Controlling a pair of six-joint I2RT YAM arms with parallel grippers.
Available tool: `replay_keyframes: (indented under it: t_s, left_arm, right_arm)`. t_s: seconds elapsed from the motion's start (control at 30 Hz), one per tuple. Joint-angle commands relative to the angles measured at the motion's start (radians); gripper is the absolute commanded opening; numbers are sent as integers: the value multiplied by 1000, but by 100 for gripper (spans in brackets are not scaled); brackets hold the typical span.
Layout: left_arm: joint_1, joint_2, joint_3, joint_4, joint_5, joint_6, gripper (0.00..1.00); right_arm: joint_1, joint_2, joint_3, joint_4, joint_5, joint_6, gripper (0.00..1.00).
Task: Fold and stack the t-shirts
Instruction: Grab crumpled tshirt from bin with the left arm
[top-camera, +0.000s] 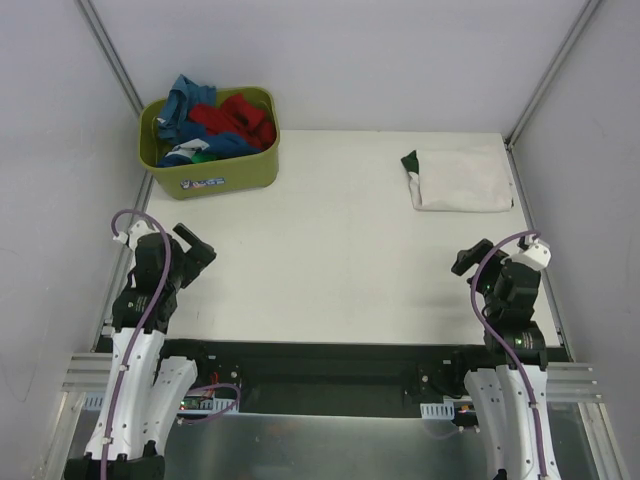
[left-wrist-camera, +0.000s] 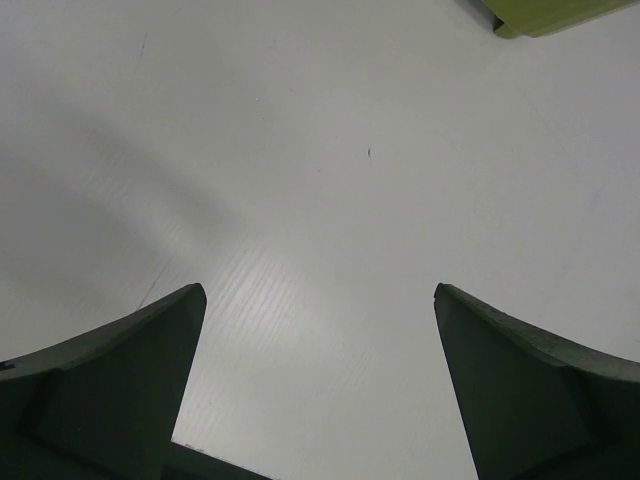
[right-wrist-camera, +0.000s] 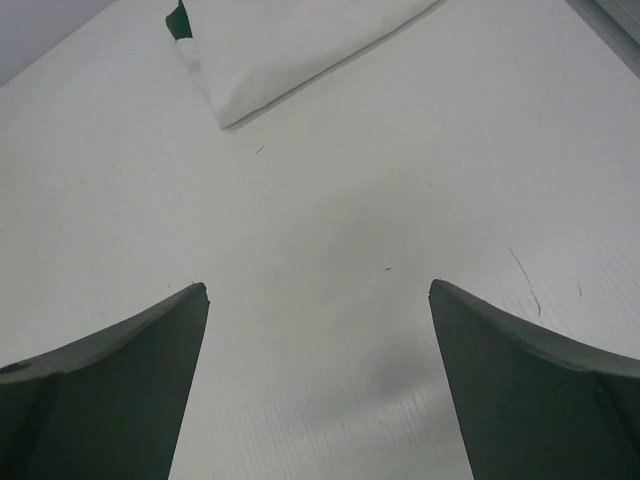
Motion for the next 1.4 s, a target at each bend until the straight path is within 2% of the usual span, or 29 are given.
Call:
replay_keyframes:
  t_s: [0.0,0.03,0.17,0.27,0.47,0.6,0.7,0.8,0.9,1.03,1.17,1.2,1.37]
  left_arm:
    - [2,52,55,-3,-13,-31,99]
    - [0,87,67,0,-30,-39,99]
    - [2,231,183,24,-80,-34,99]
    - [2,381,324,38,-163,-10,99]
    - [2,723,691,58,-172,102,99]
    - [8,949,947,60,-260,151,99]
    - [12,1088,1097,58,-238,193,99]
    - [12,1193,1205,58,-157,216,99]
    - [12,1245,1242,58,-102,190,99]
    - [12,1296,1222,58,-145,151,99]
    - [12,1372,1225,58,-178,139,97]
    - [12,1409,1234,58,-180,139,91]
    - [12,1469,1303,60,-177,112,74]
  right_arm:
    - [5,-1,49,32,-81,-51,97]
    - [5,5,47,46,-133,-72,97]
    - [5,59,82,-4,-76,-51,97]
    - [5,105,99,-21,-113,-48,97]
    - [5,122,96,-15,-154,-61,97]
    - [5,102,92,-9,-162,-71,97]
    - [5,110,98,-9,-168,-74,97]
    - [5,122,98,-9,-170,-75,97]
    - [5,145,99,-6,-179,-80,97]
    - [5,174,115,-15,-179,-87,97]
    - [5,173,103,14,-262,-92,97]
    - [5,167,98,22,-274,-92,97]
    - [5,105,80,34,-260,-95,97]
